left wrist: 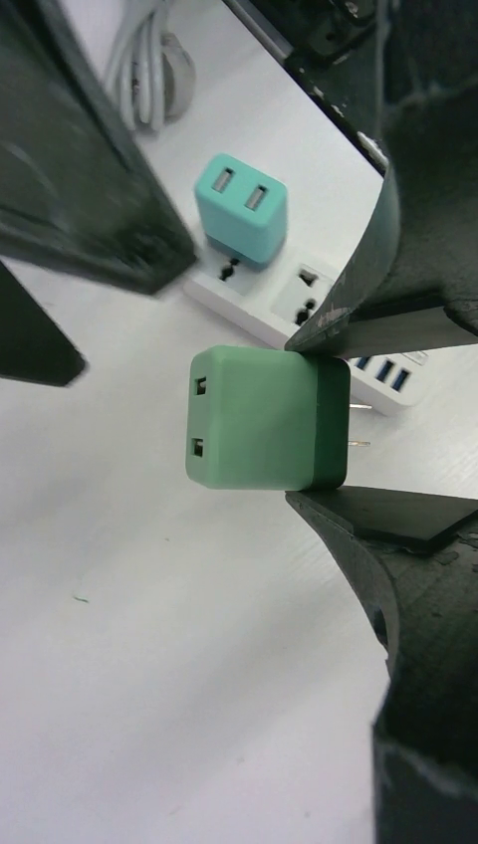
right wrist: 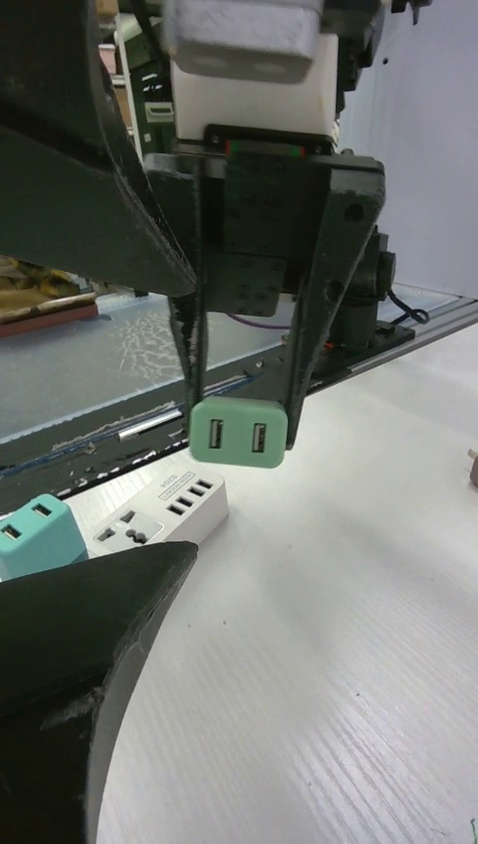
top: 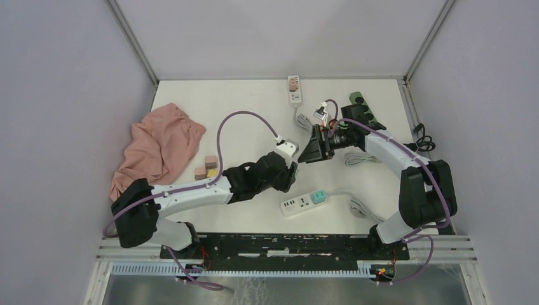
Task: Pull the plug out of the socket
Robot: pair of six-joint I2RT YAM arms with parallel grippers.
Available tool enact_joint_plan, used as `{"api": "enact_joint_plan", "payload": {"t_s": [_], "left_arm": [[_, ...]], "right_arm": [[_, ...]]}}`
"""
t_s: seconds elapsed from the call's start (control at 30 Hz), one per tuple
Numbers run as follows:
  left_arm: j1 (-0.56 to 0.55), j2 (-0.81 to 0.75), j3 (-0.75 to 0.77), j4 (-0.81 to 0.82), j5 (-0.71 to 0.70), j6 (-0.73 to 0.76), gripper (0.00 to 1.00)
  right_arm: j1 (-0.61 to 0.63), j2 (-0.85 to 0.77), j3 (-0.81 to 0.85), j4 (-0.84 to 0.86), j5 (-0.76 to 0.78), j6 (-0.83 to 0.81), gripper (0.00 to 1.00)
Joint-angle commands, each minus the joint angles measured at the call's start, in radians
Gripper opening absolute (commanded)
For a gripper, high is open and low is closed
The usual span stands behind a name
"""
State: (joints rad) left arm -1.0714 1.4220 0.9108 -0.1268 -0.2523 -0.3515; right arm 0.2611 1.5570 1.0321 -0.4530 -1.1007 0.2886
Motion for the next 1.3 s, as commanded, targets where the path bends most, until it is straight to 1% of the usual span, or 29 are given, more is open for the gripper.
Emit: {"api": "enact_joint_plan", "payload": {"t_s": [0.0,0.13,0.3,0.43,0.6,0.83,1.17,1.27], "left_arm": [[0.003,-0.124,-0.115,0.098,-0.01,-0.055,0.03],[0.008,-0.196,-0.211,0.101,-0.057,-0.093,0.03],[0.035,-0.26,-0.298,0.107,-0.08,-0.132,0.03],[0.079,-0.31,-0.34,0.108,-0.094,-0.159,0.03],[0.147,-0.355,-0.384,0.114,-0.079,-0.186,0.03],[0.235,-0.395,-0.432,0.119,-0.068,-0.219,0.03],[0.341,-0.424,-0.441,0.069,-0.196,-0.264,0.03],[0.38,-0.42,-0.439,0.045,-0.252,-0.298,0.04]], "right_arm": [[0.002,-0.036,0.054,-0.067,-0.004,-0.14,1.0],[0.0,-0.045,0.072,-0.111,-0.001,-0.199,1.0],[-0.003,-0.05,0.072,-0.117,0.0,-0.216,1.0],[-0.004,-0.042,0.081,-0.135,-0.001,-0.226,1.0],[-0.005,-0.043,0.081,-0.139,0.001,-0.229,1.0],[-0.006,-0.042,0.082,-0.139,0.004,-0.23,1.0],[-0.006,-0.043,0.08,-0.139,0.003,-0.23,1.0],[-0.005,-0.041,0.081,-0.139,0.003,-0.229,1.0]]}}
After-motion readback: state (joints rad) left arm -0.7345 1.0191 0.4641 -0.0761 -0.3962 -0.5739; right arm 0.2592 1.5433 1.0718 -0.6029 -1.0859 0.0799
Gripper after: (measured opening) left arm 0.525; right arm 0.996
